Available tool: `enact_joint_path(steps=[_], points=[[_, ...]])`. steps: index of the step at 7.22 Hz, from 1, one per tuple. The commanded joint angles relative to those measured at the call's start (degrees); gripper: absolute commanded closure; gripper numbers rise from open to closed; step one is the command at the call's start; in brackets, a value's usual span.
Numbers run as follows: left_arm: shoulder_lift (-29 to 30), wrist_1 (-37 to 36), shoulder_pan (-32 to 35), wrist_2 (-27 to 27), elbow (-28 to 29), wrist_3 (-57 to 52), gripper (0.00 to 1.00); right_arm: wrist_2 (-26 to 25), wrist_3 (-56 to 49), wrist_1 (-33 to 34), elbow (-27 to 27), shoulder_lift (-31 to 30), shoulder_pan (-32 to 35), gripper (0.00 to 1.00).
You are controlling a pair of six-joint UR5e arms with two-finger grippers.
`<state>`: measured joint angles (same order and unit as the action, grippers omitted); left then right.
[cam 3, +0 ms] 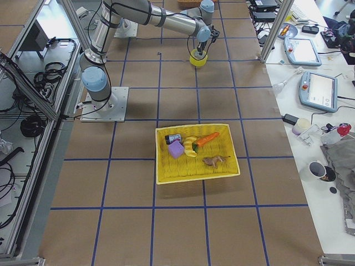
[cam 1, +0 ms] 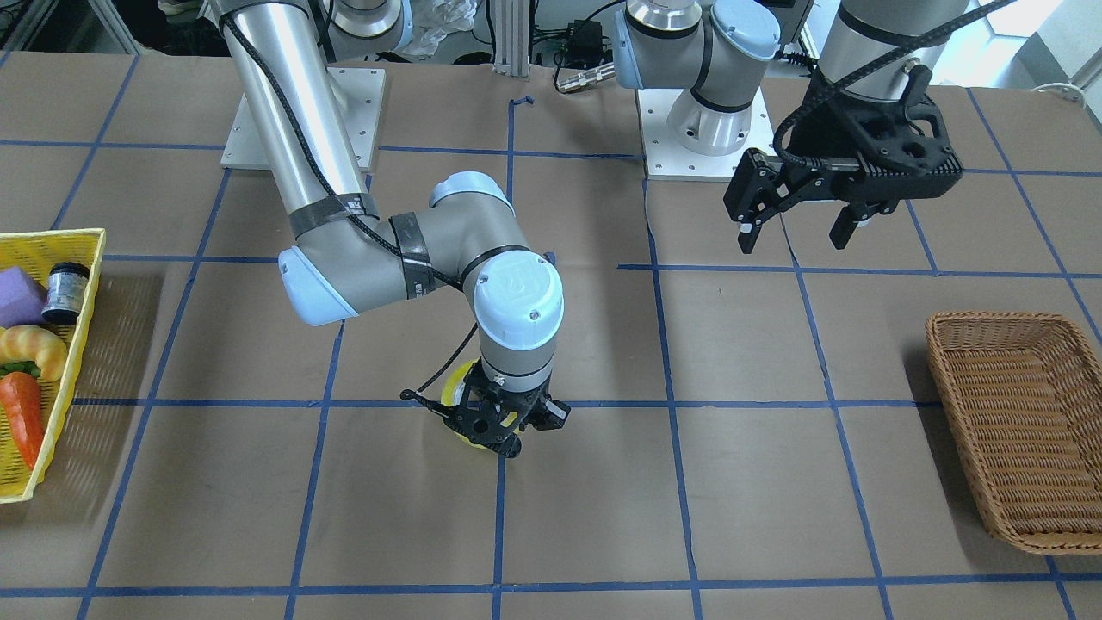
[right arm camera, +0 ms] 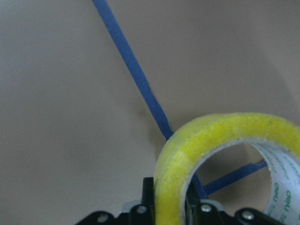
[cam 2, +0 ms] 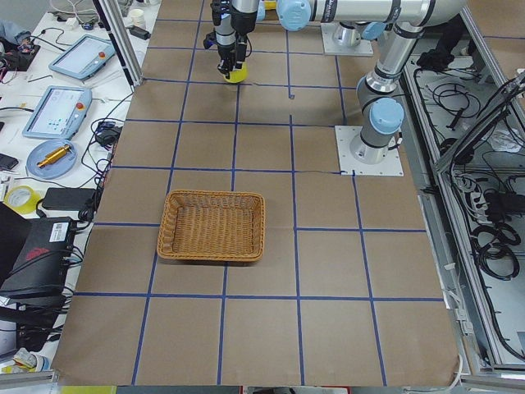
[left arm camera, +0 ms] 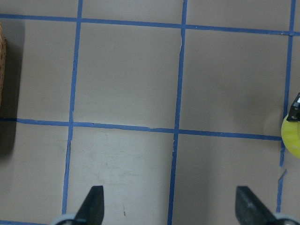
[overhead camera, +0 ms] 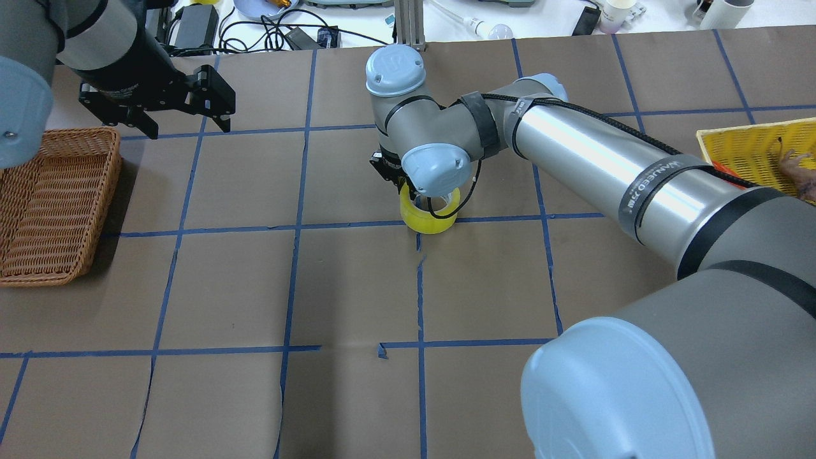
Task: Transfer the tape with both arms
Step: 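Carry the tape roll with the right gripper to the table center and set it down, then raise the right gripper away while the left gripper reaches down and grasps the tape roll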
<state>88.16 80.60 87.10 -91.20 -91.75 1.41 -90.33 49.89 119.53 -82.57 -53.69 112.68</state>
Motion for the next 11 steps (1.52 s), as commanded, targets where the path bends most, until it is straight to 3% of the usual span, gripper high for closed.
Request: enact_joint_path(steps=[1,2,3,4,6,9,11], points=[[0.0,0.0,0.0,0.1,0.0,0.0,0.0,0.3,0.9,0.4,0.1,0.3,0.4,0.84],[0.0,0.0,0.0,0.1,0.0,0.0,0.0,1.5,2.4,0.4,0.0,0.3,1.1,0.8],[0.0,0.0,0.0,0.0,-0.1,0.0,0.0,1.6,2.6,0.4,0.1,0.1,1.4,0.07],[0.0,0.0,0.0,0.0,-0.1,0.1,0.0,1.6,1.4,-0.6,-0.2,-1.1,1.4,0.0],[0.0,0.0,0.1,-0.1,-0.2,0.0,0.0,0.9,-5.9,-1.7,-0.8,-4.0,0.2,0.0],[2.8,-3.5,0.7,0.1,0.8,-0.1,0.0,-0.4,-23.5,-9.6,-2.7,-14.6,-13.6,0.0],[7.8,-4.9,5.9,0.5,1.1,2.4,0.0,-1.3,-40.2,-12.0,-8.8,-24.6,-21.0,0.0]])
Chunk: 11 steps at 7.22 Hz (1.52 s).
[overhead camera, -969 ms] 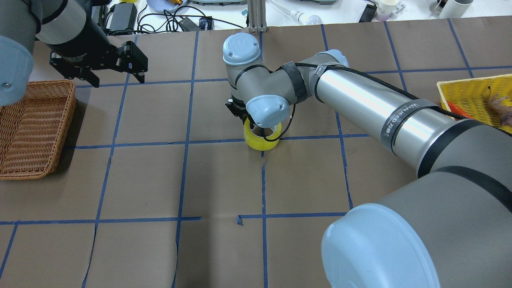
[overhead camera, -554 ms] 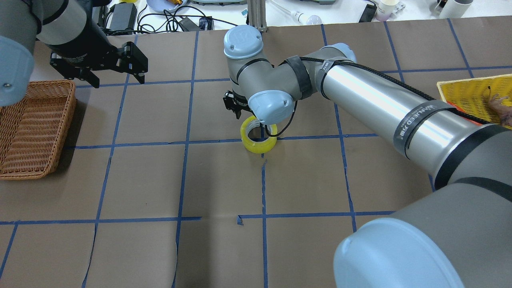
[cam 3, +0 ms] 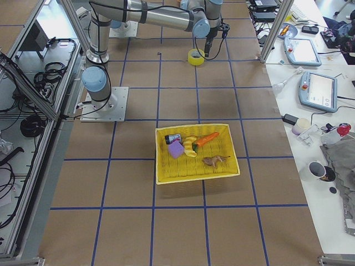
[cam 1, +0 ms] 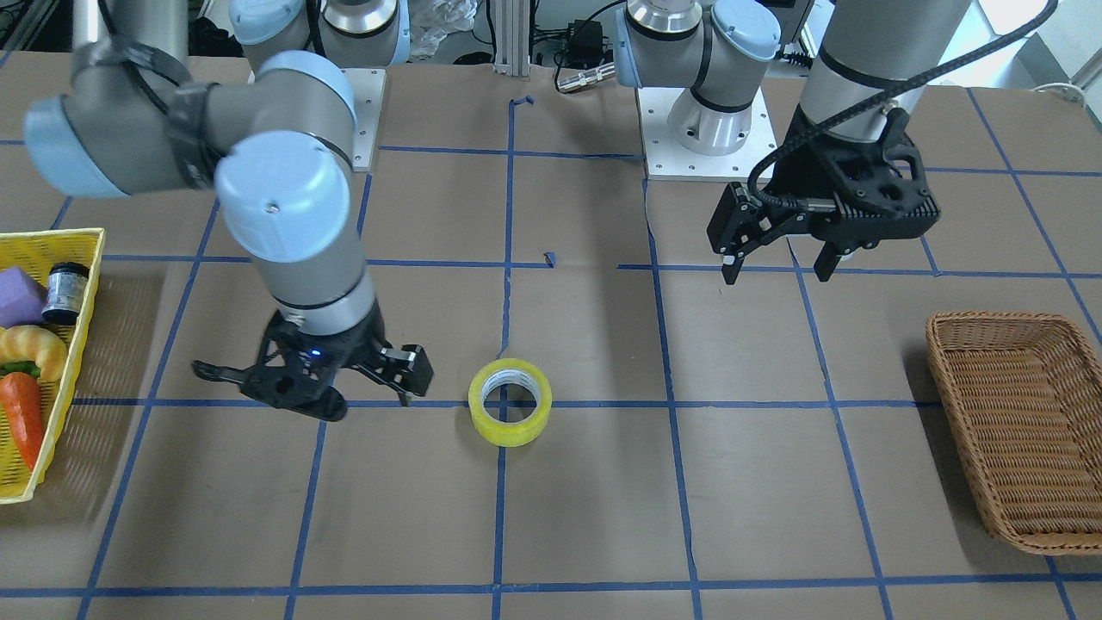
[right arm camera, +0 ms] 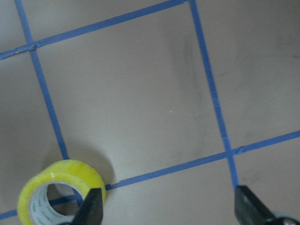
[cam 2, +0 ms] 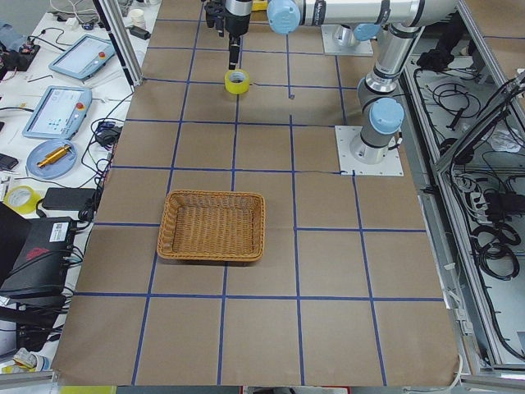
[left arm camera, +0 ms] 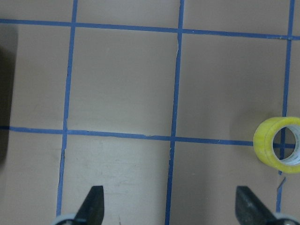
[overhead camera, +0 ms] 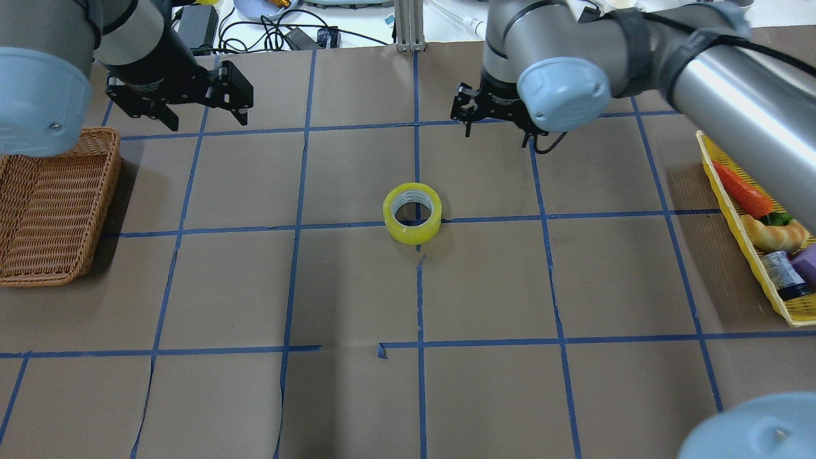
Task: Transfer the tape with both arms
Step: 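Raise the right gripper away while the left gripper reaches down and grasps the tape roll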
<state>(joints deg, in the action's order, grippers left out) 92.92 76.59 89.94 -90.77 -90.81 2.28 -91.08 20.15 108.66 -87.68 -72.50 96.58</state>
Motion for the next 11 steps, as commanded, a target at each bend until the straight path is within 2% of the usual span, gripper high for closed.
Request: enact_joint_path(steps=[1,2,3,4,5,8,9,10,11], points=[[6.3,-2.7,6.6,0.2,0.2,6.5,0.0,-0.3,-12.7,-1.7,-6.9,-11.3,-7.1,0.0],[10.2,-6.9,10.1,0.2,-0.3,6.9,0.0,-0.5,-14.5,-3.9,-10.0,-16.7,-7.4,0.0],[14.4,-11.8,11.9,0.5,-0.6,7.0,0.0,-0.4,-14.6,-8.1,-10.9,-20.2,-7.4,0.0],[18.4,-17.7,13.1,1.2,-1.2,7.2,0.12,0.3,-14.5,-9.2,-10.4,-20.7,-7.3,0.0],[21.6,-19.4,14.0,2.3,-1.4,8.4,0.07,0.4,-14.5,-9.3,-10.1,-21.5,-7.3,0.0],[27.2,-24.8,16.6,2.3,-2.2,11.2,0.1,1.1,-14.7,-9.6,-10.5,-21.8,-7.0,0.0],[28.4,-27.4,16.9,2.2,-4.7,11.8,0.15,1.5,-15.0,-12.2,-10.4,-22.1,-7.0,0.0],[28.5,-30.6,17.0,2.4,-6.6,13.0,0.31,1.8,-15.8,-12.7,-10.6,-22.2,-6.9,0.0],[28.5,-31.1,17.2,2.6,-7.3,13.2,0.37,2.6,-15.8,-12.9,-10.6,-22.1,-6.9,0.0]])
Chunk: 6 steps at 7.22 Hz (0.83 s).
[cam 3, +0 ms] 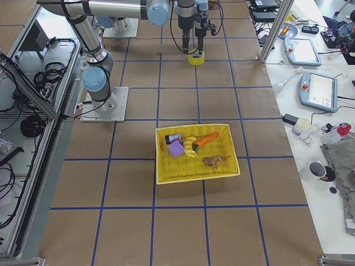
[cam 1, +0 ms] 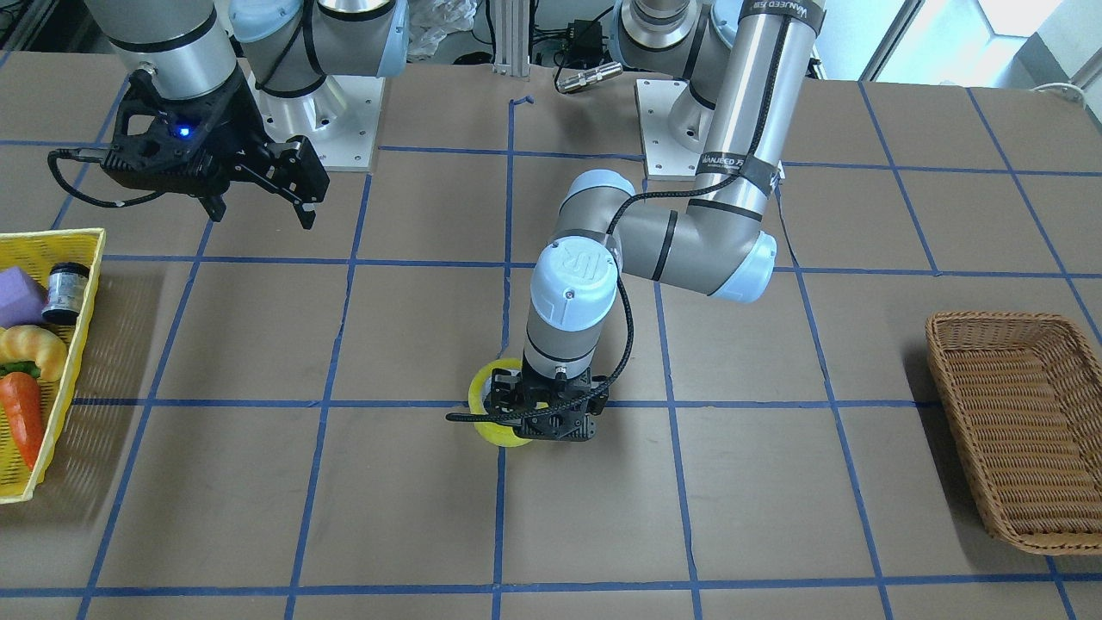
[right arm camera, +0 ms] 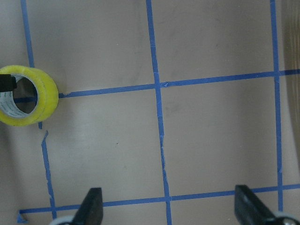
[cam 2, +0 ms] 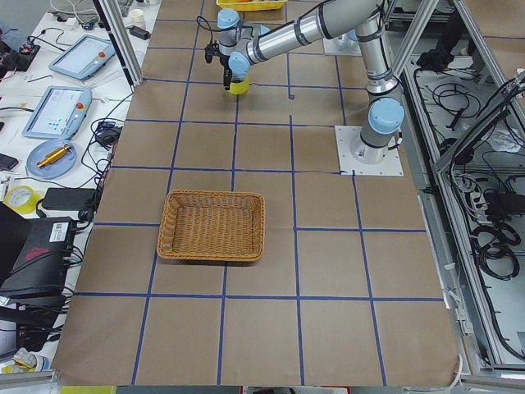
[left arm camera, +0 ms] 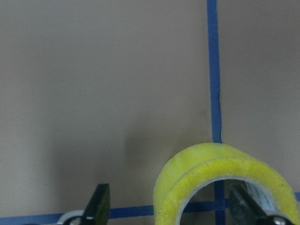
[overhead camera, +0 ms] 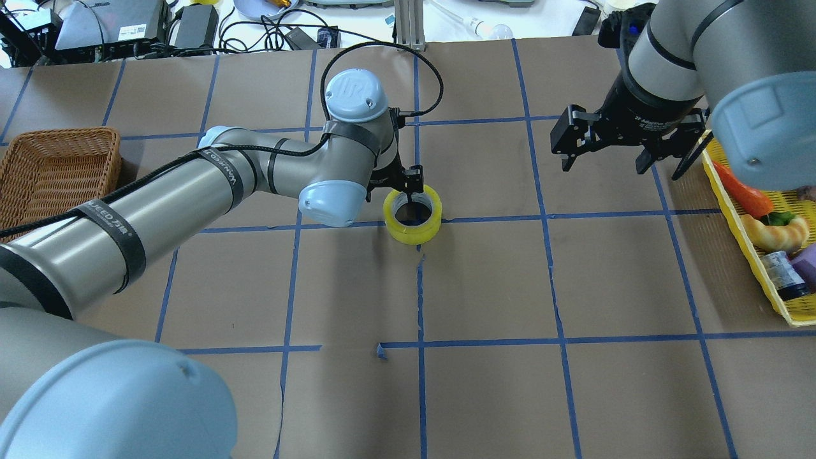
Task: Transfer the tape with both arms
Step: 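Raise the right gripper away while the left gripper reaches down and grasps the tape roll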
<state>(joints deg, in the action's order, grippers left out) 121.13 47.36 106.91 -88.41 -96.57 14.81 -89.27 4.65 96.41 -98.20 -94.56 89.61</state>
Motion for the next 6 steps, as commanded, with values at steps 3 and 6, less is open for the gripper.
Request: enact_joint_path(steps=[3,6], points=[[-0.3,-1.9,1.1,0.5,-1.9,0.3,0.77,1.0,-1.3,-3.4,0.6,-0.4,0.0,0.0],[-4.3,-0.2,-1.2,-0.4,1.1,0.3,0.94,1.0,-3.3,-3.4,0.6,-0.3,0.0,0.0]])
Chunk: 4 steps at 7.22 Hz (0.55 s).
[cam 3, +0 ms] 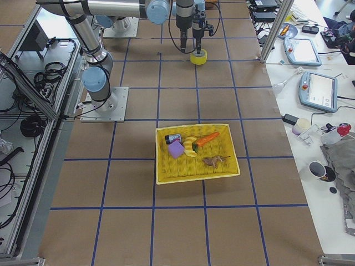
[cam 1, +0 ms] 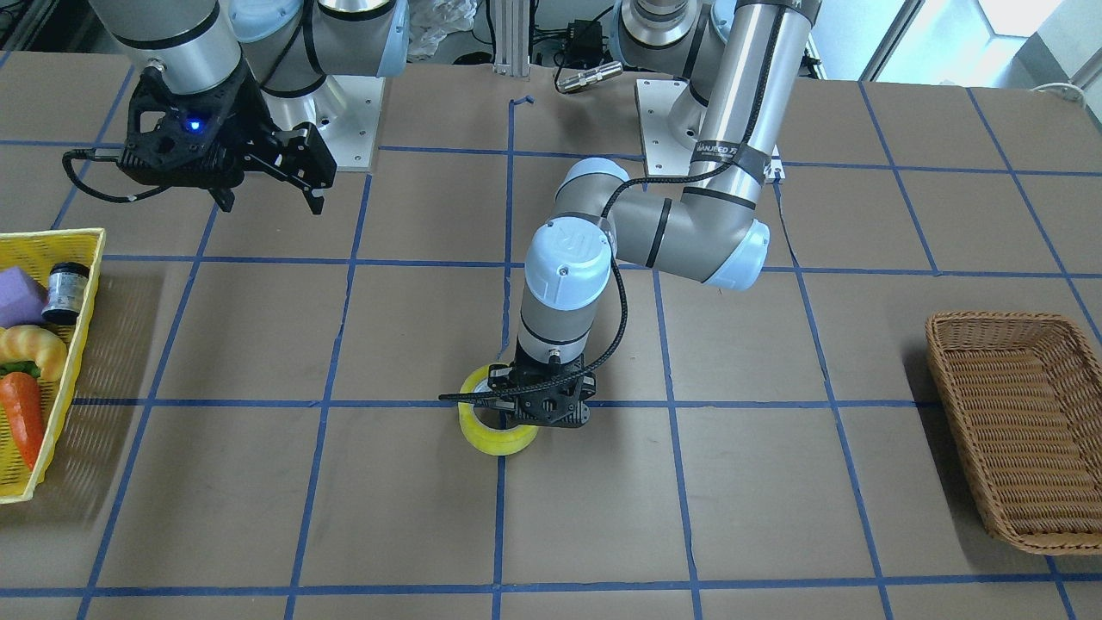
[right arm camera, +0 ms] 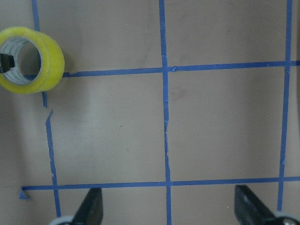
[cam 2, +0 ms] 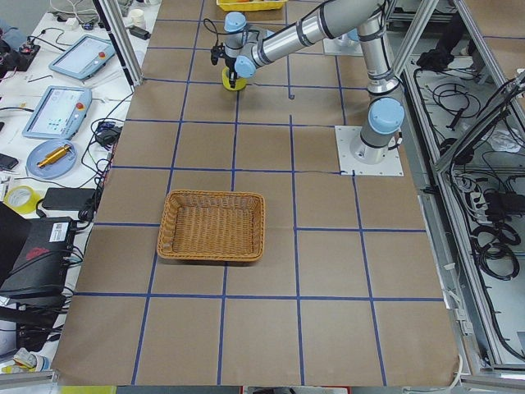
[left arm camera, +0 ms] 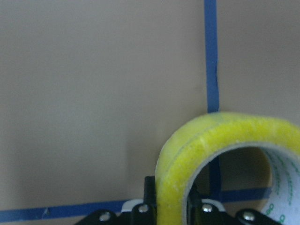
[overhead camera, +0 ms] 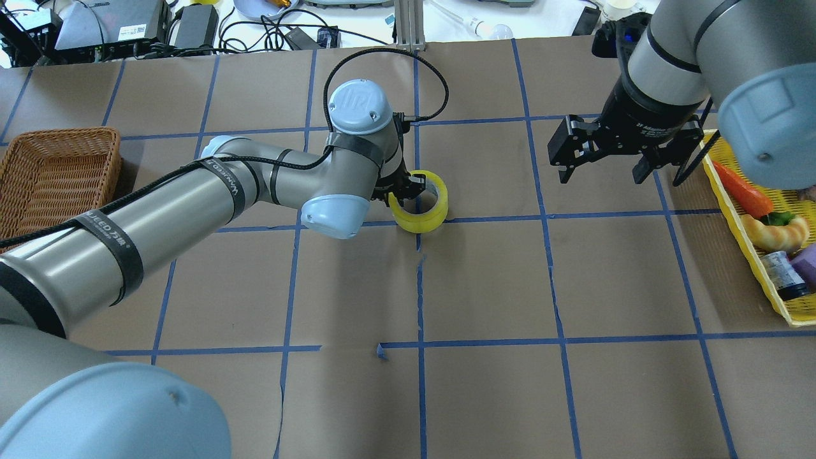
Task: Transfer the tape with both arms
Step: 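Carry the tape roll with the left gripper over the wicker basket and lower it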
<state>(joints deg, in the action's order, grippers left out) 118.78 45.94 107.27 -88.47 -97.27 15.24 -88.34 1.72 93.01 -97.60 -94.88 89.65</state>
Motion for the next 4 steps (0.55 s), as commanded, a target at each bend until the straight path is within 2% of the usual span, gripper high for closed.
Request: enact_joint_path(steps=[1,2,4], points=[[-4.7,6.8,-5.1,-0.3,4.2,-4.2,0.93,-0.2,-0.4,0.0,0.0,0.0,0.0,0.0],[-7.3,11.5,-11.0,-0.4,6.3,-14.1,0.9,-0.7,-0.3,0.0,0.0,0.0,-0.1,0.0],[-11.1,21.9,-24.8,-0.2,12.0,-21.3,0.9,-0.9,-0.3,0.0,1.2,0.1,-0.1,0.0]])
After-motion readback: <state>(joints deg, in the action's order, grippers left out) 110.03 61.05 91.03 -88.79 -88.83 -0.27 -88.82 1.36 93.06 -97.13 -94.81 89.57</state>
